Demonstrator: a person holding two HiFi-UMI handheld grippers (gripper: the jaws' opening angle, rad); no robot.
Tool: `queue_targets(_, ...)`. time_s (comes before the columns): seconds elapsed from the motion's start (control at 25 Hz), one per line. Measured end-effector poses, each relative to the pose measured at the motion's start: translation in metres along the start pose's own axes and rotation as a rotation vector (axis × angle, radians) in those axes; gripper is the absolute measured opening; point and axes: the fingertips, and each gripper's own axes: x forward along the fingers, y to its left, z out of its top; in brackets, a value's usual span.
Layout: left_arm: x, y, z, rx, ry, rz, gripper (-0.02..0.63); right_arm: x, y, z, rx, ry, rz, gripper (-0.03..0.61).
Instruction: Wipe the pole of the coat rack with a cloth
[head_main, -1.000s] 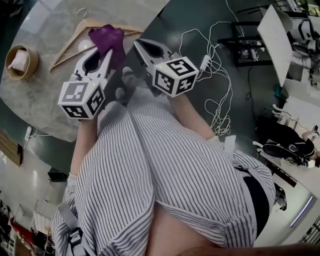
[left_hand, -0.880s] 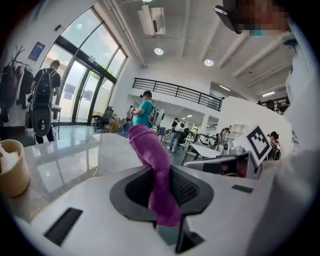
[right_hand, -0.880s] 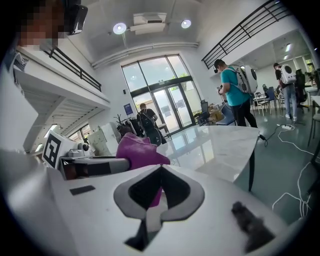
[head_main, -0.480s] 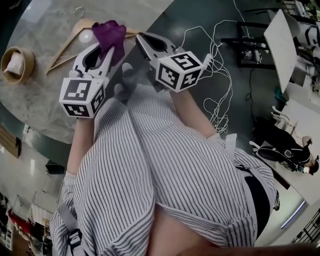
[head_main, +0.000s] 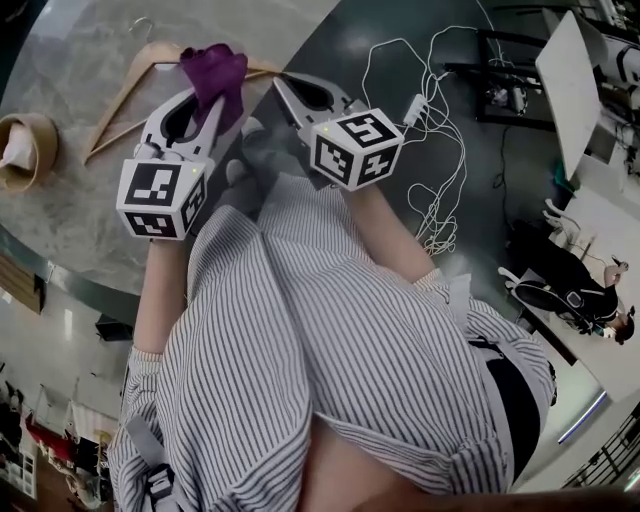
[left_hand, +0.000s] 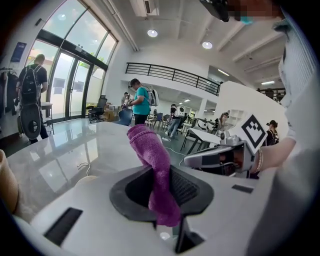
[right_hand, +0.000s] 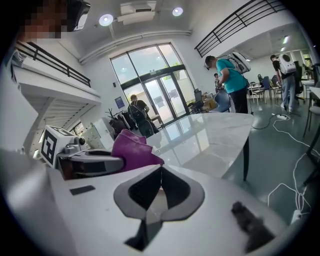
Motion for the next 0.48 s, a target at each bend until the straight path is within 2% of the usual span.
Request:
queue_targets(0.32,0.032,0.008,-0.004,0.003,0.066,-0.031,0.084,0.020,-0.023,-0.009,-0.025,0.055,-0.023,0.015)
queue_targets(0.48,0.047,0.015,-0.010,-0.009,0.104,-0.039,0.084,0.034,-0.036,-0.018,0.030,0.073,-0.036,0.015)
